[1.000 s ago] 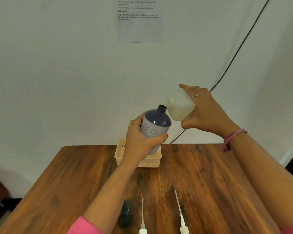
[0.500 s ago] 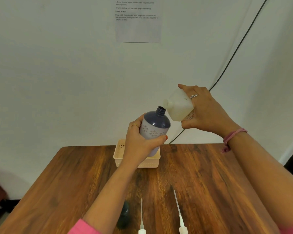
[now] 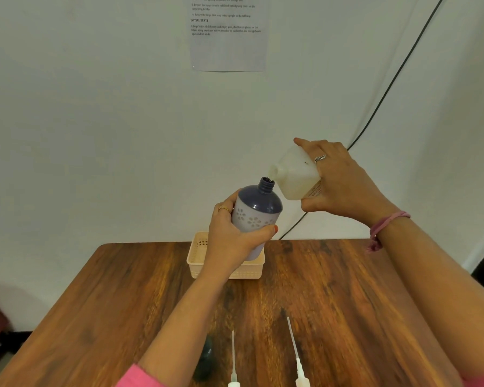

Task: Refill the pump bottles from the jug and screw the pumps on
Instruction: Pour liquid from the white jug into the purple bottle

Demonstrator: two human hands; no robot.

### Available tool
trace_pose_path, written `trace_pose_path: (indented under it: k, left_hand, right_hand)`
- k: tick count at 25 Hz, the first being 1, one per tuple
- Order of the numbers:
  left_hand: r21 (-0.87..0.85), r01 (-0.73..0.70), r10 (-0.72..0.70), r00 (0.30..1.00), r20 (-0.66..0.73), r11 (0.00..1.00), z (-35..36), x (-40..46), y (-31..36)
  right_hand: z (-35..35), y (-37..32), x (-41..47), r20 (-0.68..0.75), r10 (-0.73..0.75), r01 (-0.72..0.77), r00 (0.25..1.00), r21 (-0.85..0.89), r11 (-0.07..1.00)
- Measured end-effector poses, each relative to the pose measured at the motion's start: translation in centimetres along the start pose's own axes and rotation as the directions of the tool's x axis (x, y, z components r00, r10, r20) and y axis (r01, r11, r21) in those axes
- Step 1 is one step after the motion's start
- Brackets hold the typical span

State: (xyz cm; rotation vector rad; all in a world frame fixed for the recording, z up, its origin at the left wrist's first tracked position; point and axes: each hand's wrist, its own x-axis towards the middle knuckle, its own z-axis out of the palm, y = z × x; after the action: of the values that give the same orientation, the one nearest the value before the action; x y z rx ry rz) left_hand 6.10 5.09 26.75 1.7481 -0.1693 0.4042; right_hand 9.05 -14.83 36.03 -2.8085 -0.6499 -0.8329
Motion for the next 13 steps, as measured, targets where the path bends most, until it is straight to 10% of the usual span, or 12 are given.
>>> trace_pose_path:
  k: [13]
  left_hand:
    - [-0.031,0.011,-0.01,1.0,0.012,0.999,0.0,-0.05,-0.29]
  right_hand:
    - [0.11,-0.1,0.03,0.002,-0.017,0.017,1.0,-0.037,0.999]
